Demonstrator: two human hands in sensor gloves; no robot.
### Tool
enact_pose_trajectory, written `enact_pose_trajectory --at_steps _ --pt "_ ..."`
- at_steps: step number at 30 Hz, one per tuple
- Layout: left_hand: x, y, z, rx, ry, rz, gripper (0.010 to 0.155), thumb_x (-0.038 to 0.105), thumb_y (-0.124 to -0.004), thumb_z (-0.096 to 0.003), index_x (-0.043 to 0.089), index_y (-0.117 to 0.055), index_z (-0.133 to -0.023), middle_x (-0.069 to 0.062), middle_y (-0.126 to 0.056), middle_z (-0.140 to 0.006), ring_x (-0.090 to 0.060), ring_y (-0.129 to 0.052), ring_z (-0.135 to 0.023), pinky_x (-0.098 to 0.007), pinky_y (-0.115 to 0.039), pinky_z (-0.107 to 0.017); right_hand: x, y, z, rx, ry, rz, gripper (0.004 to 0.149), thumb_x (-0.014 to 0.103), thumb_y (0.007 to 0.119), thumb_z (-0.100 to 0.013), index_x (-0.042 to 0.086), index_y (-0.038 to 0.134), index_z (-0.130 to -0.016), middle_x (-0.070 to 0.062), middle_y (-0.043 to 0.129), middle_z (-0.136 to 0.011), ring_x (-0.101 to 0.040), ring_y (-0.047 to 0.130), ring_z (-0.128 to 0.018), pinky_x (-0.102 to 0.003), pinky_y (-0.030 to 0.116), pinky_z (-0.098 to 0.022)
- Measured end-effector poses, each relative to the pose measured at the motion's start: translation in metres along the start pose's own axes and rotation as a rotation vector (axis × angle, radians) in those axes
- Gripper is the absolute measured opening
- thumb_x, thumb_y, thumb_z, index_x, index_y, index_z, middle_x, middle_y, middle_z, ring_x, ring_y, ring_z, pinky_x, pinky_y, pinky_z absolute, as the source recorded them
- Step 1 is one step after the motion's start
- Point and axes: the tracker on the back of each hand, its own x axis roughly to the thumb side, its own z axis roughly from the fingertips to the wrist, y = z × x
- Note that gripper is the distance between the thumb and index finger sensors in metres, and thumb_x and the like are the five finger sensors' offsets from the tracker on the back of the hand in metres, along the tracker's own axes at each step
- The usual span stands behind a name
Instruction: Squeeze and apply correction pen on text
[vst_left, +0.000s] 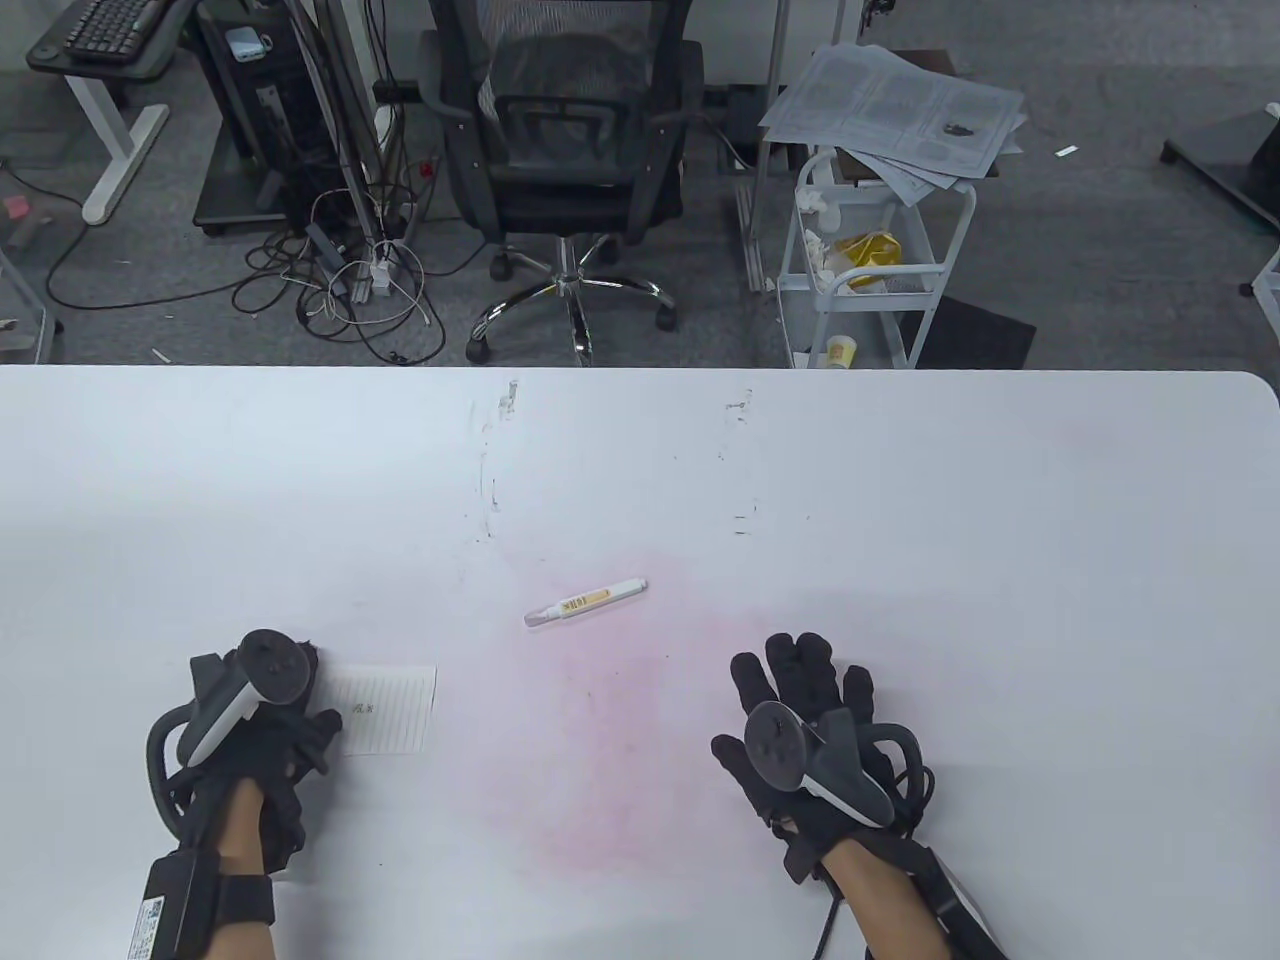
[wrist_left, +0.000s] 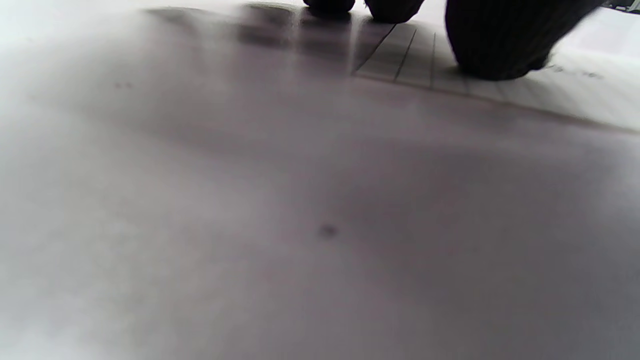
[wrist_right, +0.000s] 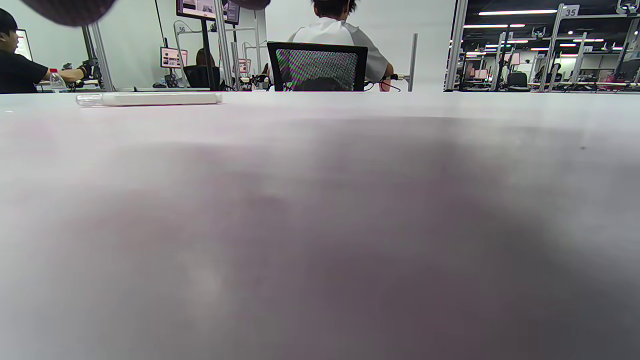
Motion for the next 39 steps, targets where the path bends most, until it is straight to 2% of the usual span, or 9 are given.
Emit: enact_pose_trajectory --at_steps 4,9,16,24,31,39 --pt "0.002 0.0 0.001 0.055 -0.017 -0.018 0.077 0.054 -0.076 -0.0369 0.038 -0.045 -0.106 0.004 -0.034 -0.119 -0.028 -0.042 -0.115 -0.06 -0.045 -0.082 0.001 0.0 0.001 -0.003 -0.005 0.008 0.078 0.072 0.057 -0.041 0.036 0.031 -0.105 0.001 0.02 -0.111 -0.037 0.018 -0.106 -0.069 0.029 -0.069" --pt "0.004 0.001 0.006 0.165 -0.04 -0.016 0.072 0.051 -0.082 -0.0351 0.034 -0.059 -0.101 0.004 -0.052 -0.113 -0.025 -0.059 -0.106 -0.052 -0.059 -0.077 0.001 0.0 0.002 -0.005 -0.007 0.016 0.078 0.072 0.057 -0.041 0.036 0.031 -0.105 0.0 0.02 -0.111 -0.037 0.018 -0.106 -0.069 0.03 -0.069" --pt "0.009 0.005 0.013 0.266 -0.01 -0.069 0.056 0.051 -0.088 -0.0313 0.031 -0.078 -0.082 0.0 -0.08 -0.09 -0.023 -0.083 -0.079 -0.042 -0.075 -0.064 0.0 0.001 0.003 -0.002 0.002 0.009 0.079 0.072 0.058 -0.041 0.034 0.032 -0.105 0.0 0.02 -0.111 -0.037 0.018 -0.106 -0.069 0.03 -0.069" --pt "0.007 0.005 0.014 0.29 0.01 -0.045 0.043 0.052 -0.091 -0.0305 0.032 -0.086 -0.068 0.001 -0.091 -0.074 -0.02 -0.093 -0.061 -0.039 -0.082 -0.053 0.0 0.001 0.004 -0.002 0.001 0.012 0.079 0.071 0.058 -0.04 0.034 0.033 -0.105 0.0 0.021 -0.111 -0.037 0.019 -0.106 -0.069 0.03 -0.069" --pt "-0.001 0.006 0.02 0.336 0.007 0.04 0.037 0.045 -0.091 -0.0336 0.032 -0.091 -0.068 0.001 -0.095 -0.072 -0.02 -0.097 -0.06 -0.039 -0.084 -0.052 -0.003 0.001 0.004 -0.002 0.008 -0.003 0.079 0.071 0.058 -0.04 0.034 0.034 -0.105 0.0 0.021 -0.111 -0.037 0.018 -0.106 -0.069 0.03 -0.069" --pt "0.002 0.019 0.034 0.364 -0.069 0.259 0.034 0.04 -0.089 -0.0352 0.031 -0.092 -0.068 0.001 -0.106 -0.055 -0.017 -0.107 -0.039 -0.035 -0.092 -0.036 -0.007 -0.006 0.007 -0.029 0.013 -0.033 0.079 0.071 0.059 -0.041 0.034 0.033 -0.105 0.0 0.021 -0.111 -0.037 0.018 -0.106 -0.069 0.029 -0.069"
